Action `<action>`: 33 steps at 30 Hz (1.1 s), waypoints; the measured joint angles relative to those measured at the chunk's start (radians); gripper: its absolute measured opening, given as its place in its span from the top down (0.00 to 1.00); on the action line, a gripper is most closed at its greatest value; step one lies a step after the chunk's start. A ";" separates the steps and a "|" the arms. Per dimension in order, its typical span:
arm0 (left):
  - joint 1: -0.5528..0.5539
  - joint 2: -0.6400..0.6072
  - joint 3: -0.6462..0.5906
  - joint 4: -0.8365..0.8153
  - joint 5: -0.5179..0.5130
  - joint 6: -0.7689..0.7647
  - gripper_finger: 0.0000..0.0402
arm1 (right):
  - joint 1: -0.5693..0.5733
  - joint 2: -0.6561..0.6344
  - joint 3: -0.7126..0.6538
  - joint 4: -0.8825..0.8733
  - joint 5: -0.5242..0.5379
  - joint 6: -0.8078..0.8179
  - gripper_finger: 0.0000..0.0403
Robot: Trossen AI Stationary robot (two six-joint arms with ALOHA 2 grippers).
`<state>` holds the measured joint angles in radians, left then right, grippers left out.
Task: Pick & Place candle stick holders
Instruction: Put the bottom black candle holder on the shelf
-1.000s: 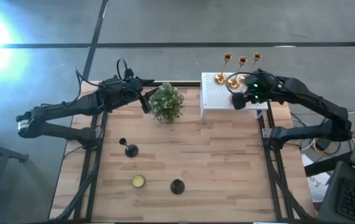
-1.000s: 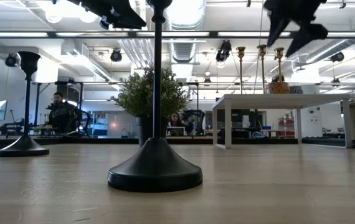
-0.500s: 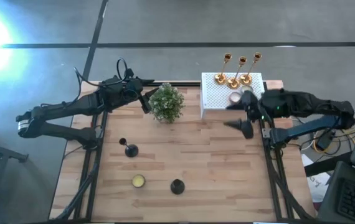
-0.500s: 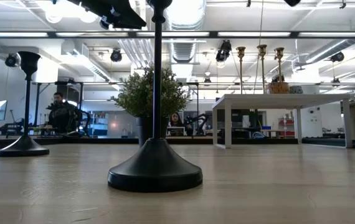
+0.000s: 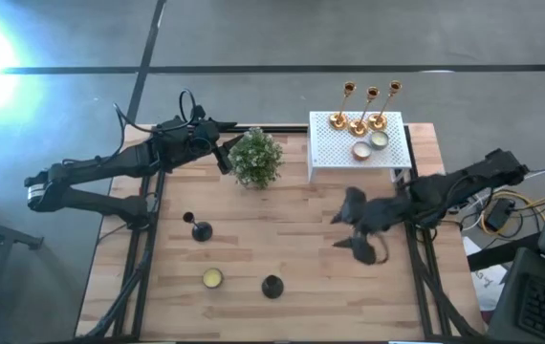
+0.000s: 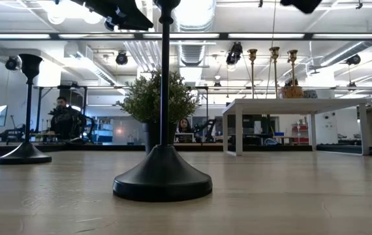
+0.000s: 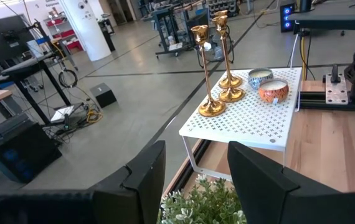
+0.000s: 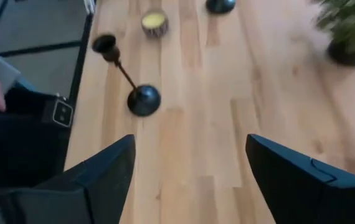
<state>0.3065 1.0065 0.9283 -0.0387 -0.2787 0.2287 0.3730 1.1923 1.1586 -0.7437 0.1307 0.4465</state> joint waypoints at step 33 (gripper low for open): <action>0.001 0.000 0.000 -0.008 0.000 0.000 0.55 | 0.085 0.693 0.145 0.407 -0.007 0.018 0.41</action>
<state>0.3077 1.0065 0.9283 -0.0469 -0.2787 0.2287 0.4580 1.8854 1.3041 -0.3369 0.1237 0.4642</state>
